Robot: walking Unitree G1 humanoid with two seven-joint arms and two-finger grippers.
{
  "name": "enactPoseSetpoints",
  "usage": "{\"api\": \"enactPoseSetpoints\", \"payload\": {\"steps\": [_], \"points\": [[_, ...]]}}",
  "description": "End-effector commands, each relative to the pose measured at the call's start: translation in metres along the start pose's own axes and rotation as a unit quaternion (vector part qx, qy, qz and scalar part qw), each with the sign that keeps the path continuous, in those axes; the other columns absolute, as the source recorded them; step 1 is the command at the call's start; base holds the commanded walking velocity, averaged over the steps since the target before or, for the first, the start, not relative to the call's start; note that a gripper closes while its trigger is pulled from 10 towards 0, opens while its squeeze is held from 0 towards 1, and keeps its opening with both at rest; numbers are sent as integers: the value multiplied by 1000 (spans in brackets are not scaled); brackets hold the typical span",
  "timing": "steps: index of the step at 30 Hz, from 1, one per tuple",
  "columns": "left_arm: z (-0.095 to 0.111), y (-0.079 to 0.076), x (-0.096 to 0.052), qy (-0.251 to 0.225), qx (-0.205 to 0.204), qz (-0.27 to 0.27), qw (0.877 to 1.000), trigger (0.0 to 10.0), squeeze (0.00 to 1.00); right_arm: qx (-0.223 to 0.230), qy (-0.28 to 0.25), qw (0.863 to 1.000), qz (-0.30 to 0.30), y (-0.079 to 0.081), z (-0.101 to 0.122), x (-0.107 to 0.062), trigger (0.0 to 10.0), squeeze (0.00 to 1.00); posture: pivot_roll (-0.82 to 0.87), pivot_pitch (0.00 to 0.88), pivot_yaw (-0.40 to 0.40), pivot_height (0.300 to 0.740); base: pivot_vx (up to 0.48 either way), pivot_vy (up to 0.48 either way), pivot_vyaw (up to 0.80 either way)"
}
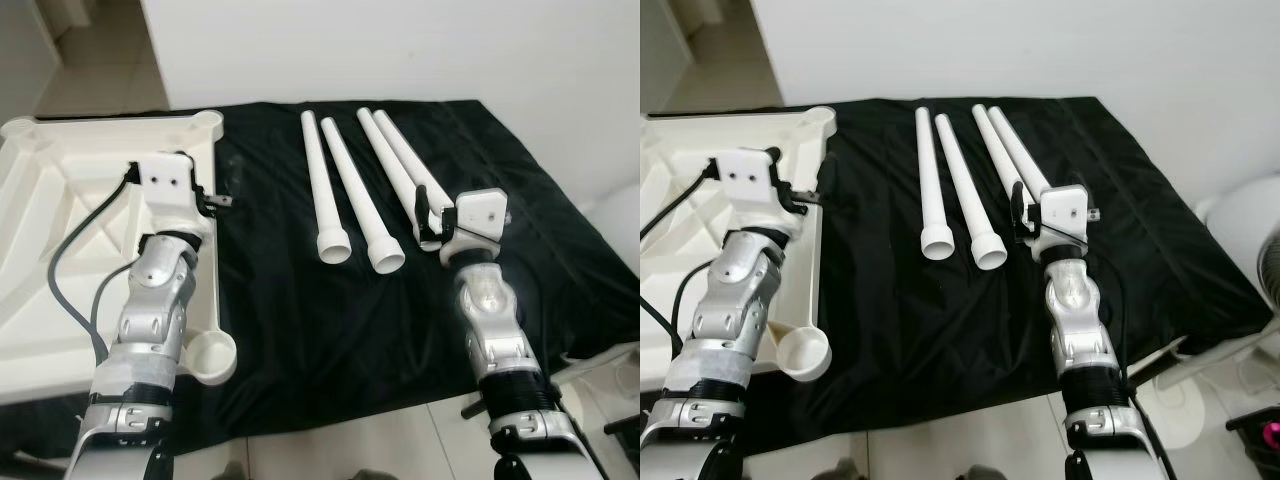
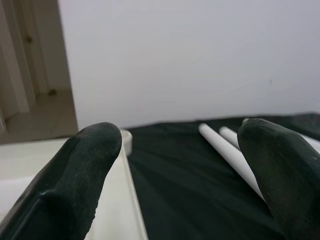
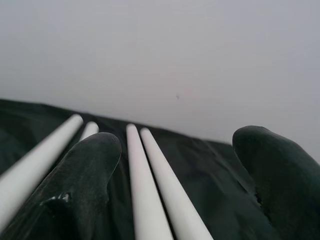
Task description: Building children table
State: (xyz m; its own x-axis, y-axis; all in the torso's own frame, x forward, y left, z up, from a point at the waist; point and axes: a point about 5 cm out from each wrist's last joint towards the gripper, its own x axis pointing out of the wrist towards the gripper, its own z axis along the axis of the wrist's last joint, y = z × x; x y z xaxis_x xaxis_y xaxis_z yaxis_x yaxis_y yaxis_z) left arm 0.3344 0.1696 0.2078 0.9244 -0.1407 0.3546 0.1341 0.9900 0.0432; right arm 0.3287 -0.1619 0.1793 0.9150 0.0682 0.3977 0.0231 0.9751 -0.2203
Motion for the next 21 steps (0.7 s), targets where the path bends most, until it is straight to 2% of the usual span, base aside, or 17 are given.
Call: {"api": "enactPoseSetpoints", "payload": {"steps": [1, 12, 13, 15, 16, 17, 19, 21], "points": [[-5, 6, -4, 10, 3, 15, 1000, 10000, 0, 4, 1, 1000, 18, 10, 0, -1, 10000, 0, -32, 27, -21, 740, 0, 0, 0], [-2, -3, -7, 11, -4, -20, 1000, 10000, 0, 30, 15, 999, 34, 15, -3, -2, 10000, 0, -35, 32, -19, 740, 0, 0, 0], [-1, -6, -7, 12, -6, -34, 999, 10000, 0, 36, 19, 998, 37, 16, -4, -3, 10000, 467, -35, 36, -20, 740, 0, 0, 0], [-1, -6, -7, 12, -6, -34, 999, 10000, 0, 36, 19, 998, 37, 16, -4, -3, 10000, 467, -35, 36, -20, 740, 0, 0, 0], [-1, -10, -7, 14, -10, -50, 999, 10000, 0, 48, 20, 998, 42, 16, -4, -3, 10000, 1000, -36, 37, -20, 740, 0, 0, 0], [-1, -10, -7, 14, -10, -50, 999, 10000, 0, 48, 20, 998, 42, 16, -4, -3, 10000, 1000, -36, 37, -20, 740, 0, 0, 0], [1, -23, -10, 21, -13, -110, 994, 10000, 0, 54, 27, 997, 47, 17, -5, -4, 10000, 1000, -35, 48, -20, 740, 0, 0, 0], [1, -23, -10, 21, -13, -110, 994, 10000, 0, 54, 27, 997, 47, 17, -5, -4, 10000, 1000, -35, 48, -20, 740, 0, 0, 0]]}}
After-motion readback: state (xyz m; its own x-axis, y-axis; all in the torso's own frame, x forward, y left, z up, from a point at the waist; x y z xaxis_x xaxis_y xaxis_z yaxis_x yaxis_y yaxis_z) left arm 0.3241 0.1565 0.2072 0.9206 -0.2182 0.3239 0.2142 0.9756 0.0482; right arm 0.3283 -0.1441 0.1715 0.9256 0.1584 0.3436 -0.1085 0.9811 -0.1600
